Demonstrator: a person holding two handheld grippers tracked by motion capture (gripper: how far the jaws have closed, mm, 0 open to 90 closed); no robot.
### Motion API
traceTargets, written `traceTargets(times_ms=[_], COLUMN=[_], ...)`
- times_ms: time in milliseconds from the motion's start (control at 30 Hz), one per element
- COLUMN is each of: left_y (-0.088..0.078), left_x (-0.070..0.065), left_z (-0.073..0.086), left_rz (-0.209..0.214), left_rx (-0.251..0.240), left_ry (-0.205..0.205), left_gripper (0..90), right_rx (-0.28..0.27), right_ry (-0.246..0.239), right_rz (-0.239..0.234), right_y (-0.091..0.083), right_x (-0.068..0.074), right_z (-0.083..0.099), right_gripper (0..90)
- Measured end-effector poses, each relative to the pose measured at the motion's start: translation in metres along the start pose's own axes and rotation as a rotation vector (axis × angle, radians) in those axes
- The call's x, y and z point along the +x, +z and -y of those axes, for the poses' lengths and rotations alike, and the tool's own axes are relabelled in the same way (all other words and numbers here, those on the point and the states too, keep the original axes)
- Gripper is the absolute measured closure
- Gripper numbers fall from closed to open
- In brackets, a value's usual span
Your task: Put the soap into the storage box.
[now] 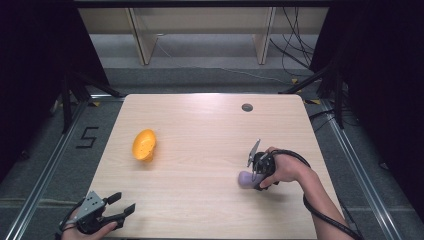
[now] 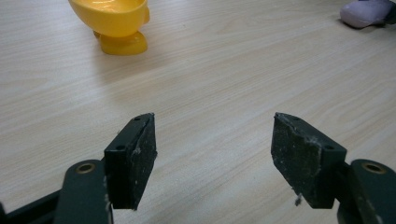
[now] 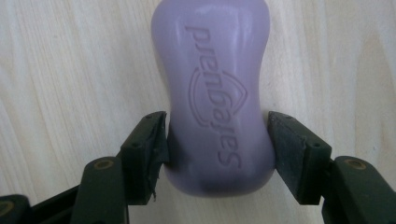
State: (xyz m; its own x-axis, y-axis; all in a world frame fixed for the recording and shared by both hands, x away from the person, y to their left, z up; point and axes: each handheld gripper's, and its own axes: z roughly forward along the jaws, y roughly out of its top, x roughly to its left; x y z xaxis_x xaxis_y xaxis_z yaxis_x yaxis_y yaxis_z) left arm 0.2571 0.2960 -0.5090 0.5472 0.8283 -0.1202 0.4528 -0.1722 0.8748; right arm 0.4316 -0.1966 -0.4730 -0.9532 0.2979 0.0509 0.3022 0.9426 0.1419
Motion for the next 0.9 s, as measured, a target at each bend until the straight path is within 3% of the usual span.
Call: traceTargets(times_ms=[133, 233, 333, 500, 533, 567, 633, 733, 800, 833, 867, 900], left_y=[-0.001, 0.0, 0.0, 0.0, -0.001, -0.001, 0.0, 0.0, 0.0, 0.0, 0.0, 0.0], left_x=[-0.001, 0.0, -0.001, -0.001, -0.001, -0.001, 0.0, 0.0, 0.0, 0.0, -0.001, -0.001], left_z=[0.0, 0.0, 0.0, 0.0, 0.0, 0.0, 0.001, 0.001, 0.001, 0.001, 0.001, 0.0], left_rz=[-0.012, 0.0, 0.001, -0.005, -0.009, -0.01, 0.004, 0.004, 0.004, 0.001, -0.001, -0.006], left_rx=[0.017, 0.005, 0.004, 0.014, 0.02, 0.021, 0.007, 0.005, 0.011, 0.011, 0.012, 0.018], left_ry=[-0.005, -0.008, -0.014, -0.006, 0.001, -0.003, -0.01, -0.012, -0.01, -0.009, -0.009, -0.008], left_gripper=[30.5, 30.5, 30.5, 30.5, 30.5, 30.5, 30.5, 30.5, 30.5, 30.5, 30.5, 30.5], right_rx=[-0.007, 0.028, 0.031, 0.041, 0.045, 0.048, 0.028, 0.006, -0.046, -0.064, -0.094, -0.088], right_ry=[-0.008, -0.013, -0.008, -0.011, -0.067, -0.041, -0.086, -0.079, -0.097, -0.069, -0.084, -0.107], right_rz=[-0.002, -0.007, 0.002, 0.012, 0.018, 0.034, 0.04, 0.051, 0.049, 0.039, 0.025, 0.042], right_y=[0.001, 0.003, 0.003, 0.002, 0.003, 0.002, 0.003, 0.002, 0.003, 0.002, 0.002, 0.002], right_x=[0.001, 0.001, 0.001, 0.002, 0.002, 0.005, 0.004, 0.004, 0.003, 0.004, 0.004, 0.002], right_z=[-0.004, -0.006, -0.008, -0.01, -0.012, -0.012, -0.012, -0.009, -0.006, -0.005, -0.002, -0.001], right_gripper=[34.4, 34.1, 40.6, 41.6, 42.0, 42.1, 42.3, 42.7, 43.0, 43.1, 43.5, 43.8])
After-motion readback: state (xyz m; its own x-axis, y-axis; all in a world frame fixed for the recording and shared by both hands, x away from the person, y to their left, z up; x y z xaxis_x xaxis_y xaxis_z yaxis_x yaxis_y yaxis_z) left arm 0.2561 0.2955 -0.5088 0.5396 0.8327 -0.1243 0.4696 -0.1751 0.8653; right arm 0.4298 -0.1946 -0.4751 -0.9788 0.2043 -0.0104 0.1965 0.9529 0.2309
